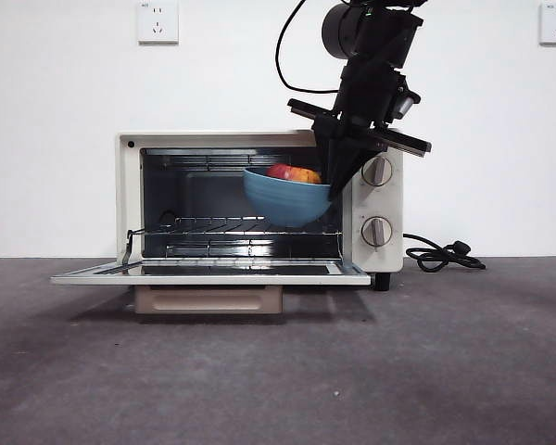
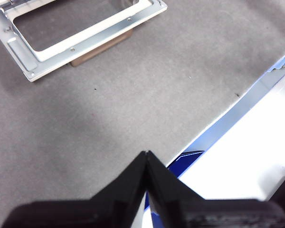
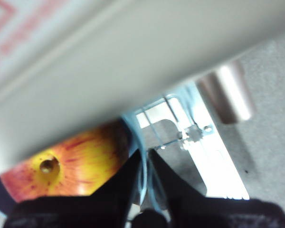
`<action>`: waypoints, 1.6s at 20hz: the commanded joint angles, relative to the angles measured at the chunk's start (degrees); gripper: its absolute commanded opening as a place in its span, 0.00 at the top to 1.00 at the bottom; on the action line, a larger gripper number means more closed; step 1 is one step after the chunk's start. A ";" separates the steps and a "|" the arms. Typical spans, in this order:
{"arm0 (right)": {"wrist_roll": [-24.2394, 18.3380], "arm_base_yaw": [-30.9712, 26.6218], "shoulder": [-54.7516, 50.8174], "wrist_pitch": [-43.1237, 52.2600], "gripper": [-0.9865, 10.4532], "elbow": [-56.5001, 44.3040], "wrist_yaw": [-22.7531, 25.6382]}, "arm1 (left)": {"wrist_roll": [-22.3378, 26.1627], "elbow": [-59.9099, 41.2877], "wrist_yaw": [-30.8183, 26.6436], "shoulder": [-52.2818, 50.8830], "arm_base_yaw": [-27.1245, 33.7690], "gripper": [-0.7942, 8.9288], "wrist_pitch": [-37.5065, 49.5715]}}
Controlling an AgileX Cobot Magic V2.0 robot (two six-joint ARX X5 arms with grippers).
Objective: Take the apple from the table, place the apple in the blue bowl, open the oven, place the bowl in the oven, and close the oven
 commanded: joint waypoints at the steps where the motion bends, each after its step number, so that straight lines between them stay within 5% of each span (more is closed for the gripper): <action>1: 0.55 0.09 1.20 0.94 0.92 0.35 -0.26 | -0.63 0.02 -0.07 -0.26 -0.15 0.92 -0.35; 6: -0.33 0.11 1.22 2.01 0.90 0.35 0.74 | -0.63 0.02 -0.07 -0.26 -0.15 0.92 -0.81; 10: -0.59 0.37 1.22 2.64 0.72 0.35 1.27 | -0.63 0.02 -0.07 -0.26 -0.15 0.92 -0.83; 22: -4.57 1.25 0.87 2.97 0.72 0.39 3.50 | -0.68 0.02 -0.07 -0.26 -0.15 0.92 -1.68; 32: -10.73 2.27 -2.99 3.39 0.72 0.46 10.49 | -0.83 0.02 -0.07 -0.26 -0.15 0.92 -1.62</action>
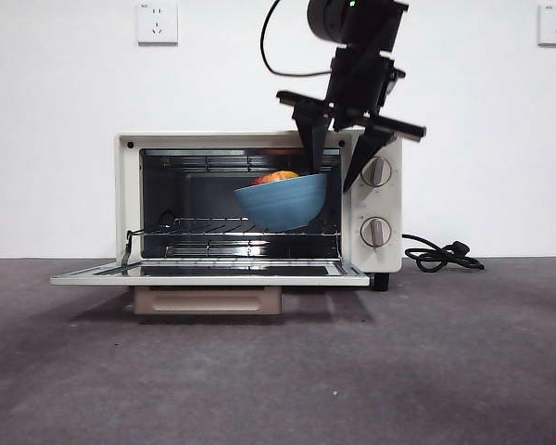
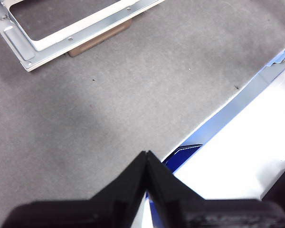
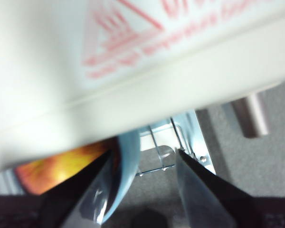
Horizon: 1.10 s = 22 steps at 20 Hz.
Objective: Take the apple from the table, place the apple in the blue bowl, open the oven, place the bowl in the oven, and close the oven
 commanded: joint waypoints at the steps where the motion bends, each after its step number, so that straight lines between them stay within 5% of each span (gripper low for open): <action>1: -2.32 0.09 -1.86 0.31 0.72 0.35 0.46 | -0.46 0.02 -0.09 -0.24 -0.15 0.92 0.11; 4: -7.48 0.55 -4.72 0.48 0.72 0.35 0.44 | -0.87 0.02 -0.11 -0.24 -0.15 0.92 0.87; 12: -30.77 5.11 -21.73 -4.57 0.72 0.35 1.99 | -1.46 -0.07 -2.43 4.61 2.14 0.93 11.85; 16: -38.62 7.93 -30.91 -11.78 0.72 0.33 4.81 | 1.18 -1.07 6.58 13.66 8.96 0.93 18.18; 18: -40.04 9.62 -34.51 -16.22 0.72 0.31 6.73 | 1.25 -2.43 15.43 19.82 16.17 0.93 22.43; 20: -41.13 10.82 -38.07 -19.06 0.72 0.26 6.99 | -1.31 -4.92 27.85 26.27 22.99 0.93 28.06; 22: -42.66 11.69 -41.62 -20.02 0.72 0.26 6.95 | -4.61 -7.58 32.15 32.46 26.38 0.93 33.33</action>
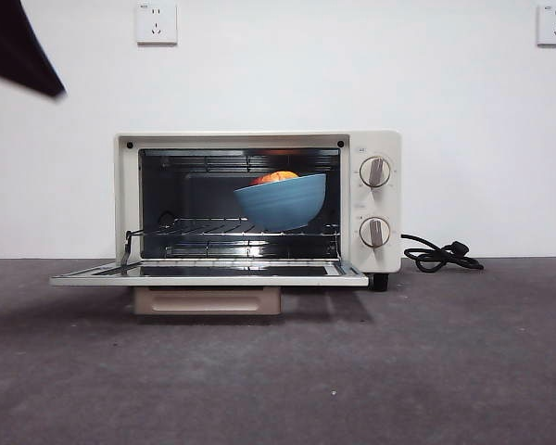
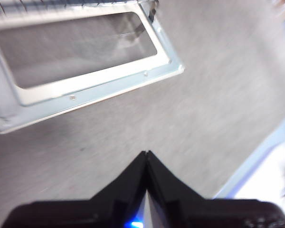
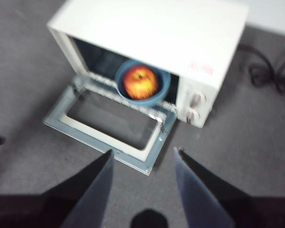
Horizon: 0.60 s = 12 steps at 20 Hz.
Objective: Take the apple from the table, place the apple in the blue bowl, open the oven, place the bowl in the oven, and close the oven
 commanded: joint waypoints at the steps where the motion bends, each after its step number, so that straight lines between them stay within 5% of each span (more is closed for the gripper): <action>1: -2.78 0.61 -3.80 -1.09 0.73 -0.09 0.00 | -3.39 -2.86 2.78 6.43 2.84 0.93 4.35; 6: -4.15 0.57 -11.37 -1.16 0.90 -0.22 0.31 | -3.82 -3.13 4.52 17.11 6.51 0.93 7.21; 12: -3.06 0.57 -19.23 -1.18 0.92 -5.88 2.14 | -1.60 -3.13 4.02 25.64 7.85 0.93 5.92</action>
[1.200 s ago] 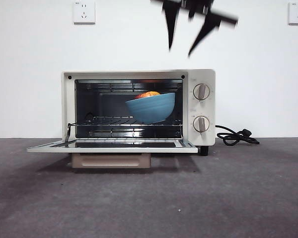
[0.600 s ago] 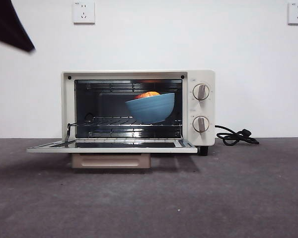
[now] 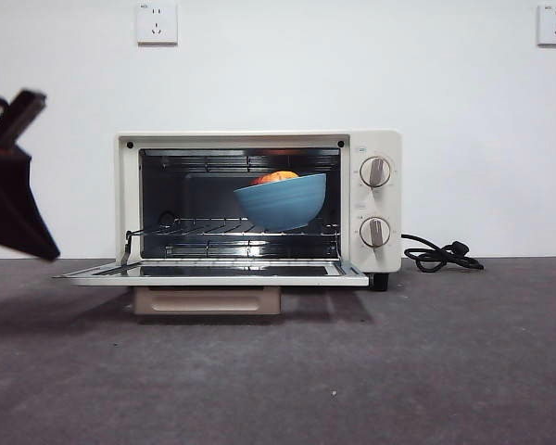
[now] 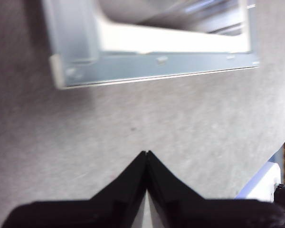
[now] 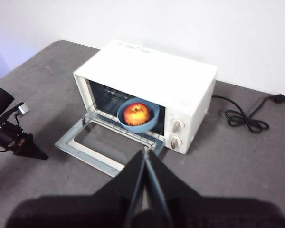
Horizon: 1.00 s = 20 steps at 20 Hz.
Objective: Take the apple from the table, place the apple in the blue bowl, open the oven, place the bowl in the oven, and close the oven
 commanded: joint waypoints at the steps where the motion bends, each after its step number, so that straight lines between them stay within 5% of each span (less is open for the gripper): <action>1: 1.92 0.07 -3.34 -1.18 0.92 -4.55 0.09 | 1.05 -0.44 -0.09 3.93 0.96 0.93 0.85; 11: 7.54 0.07 -18.23 1.16 0.92 -14.25 1.68 | -8.15 -0.44 1.51 10.80 5.66 0.93 10.21; 20: 10.84 0.07 -19.78 0.98 0.92 -14.25 2.29 | -14.75 -0.42 1.16 11.39 5.18 0.93 15.45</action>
